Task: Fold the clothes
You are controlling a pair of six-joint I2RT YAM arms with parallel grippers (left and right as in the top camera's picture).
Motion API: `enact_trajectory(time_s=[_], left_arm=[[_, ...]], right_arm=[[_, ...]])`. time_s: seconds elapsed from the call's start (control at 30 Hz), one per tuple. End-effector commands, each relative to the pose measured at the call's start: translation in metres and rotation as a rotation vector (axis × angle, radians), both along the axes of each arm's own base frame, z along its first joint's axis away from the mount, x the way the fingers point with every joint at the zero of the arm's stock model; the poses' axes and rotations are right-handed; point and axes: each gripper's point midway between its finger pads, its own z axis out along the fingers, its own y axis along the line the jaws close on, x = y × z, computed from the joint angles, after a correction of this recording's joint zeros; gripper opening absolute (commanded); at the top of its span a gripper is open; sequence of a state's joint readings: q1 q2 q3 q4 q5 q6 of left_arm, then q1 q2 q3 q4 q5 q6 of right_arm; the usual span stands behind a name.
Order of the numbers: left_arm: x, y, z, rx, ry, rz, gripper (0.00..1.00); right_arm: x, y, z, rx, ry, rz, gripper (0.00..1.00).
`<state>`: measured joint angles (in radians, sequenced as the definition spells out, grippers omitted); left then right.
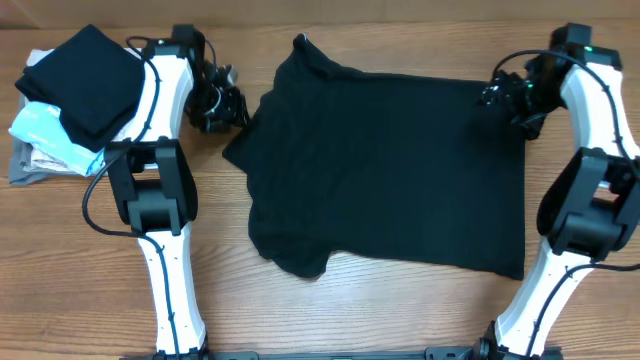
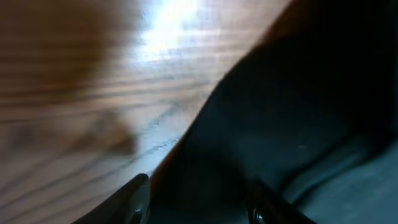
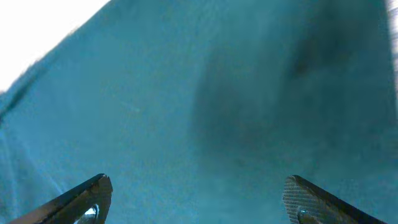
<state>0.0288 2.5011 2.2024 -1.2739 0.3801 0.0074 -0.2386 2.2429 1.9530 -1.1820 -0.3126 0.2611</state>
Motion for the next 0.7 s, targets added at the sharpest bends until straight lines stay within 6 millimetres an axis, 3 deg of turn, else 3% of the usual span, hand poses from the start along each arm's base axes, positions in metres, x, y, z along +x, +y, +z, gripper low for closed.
enact_trajectory(time_s=[0.0,0.13,0.17,0.3,0.37,0.5,0.67], left_arm=[[-0.010,-0.003,-0.013,-0.055,0.024,-0.033,0.53],[-0.019,0.002,-0.027,-0.016,0.055,-0.035,0.51],[-0.021,0.004,-0.029,-0.004,0.064,-0.036,0.47],[-0.033,0.016,-0.033,0.078,0.138,0.021,0.14],[-0.040,0.028,-0.035,0.148,0.181,0.075,0.07],[-0.050,0.050,-0.037,0.276,0.241,0.165,0.04],[-0.052,0.054,-0.035,0.303,0.246,0.169,0.04]], right_arm=[[-0.001,0.008,0.005,-0.055,-0.004,0.032,0.92],[-0.001,0.012,0.002,-0.110,0.007,0.051,0.92],[-0.002,0.012,0.002,-0.121,0.011,0.052,0.91],[-0.003,0.013,0.002,-0.113,0.017,0.045,0.91],[-0.005,0.014,0.002,-0.109,0.023,0.046,0.91],[-0.008,0.014,0.001,-0.108,0.037,0.054,0.91],[-0.009,0.014,0.001,-0.108,0.038,0.054,0.92]])
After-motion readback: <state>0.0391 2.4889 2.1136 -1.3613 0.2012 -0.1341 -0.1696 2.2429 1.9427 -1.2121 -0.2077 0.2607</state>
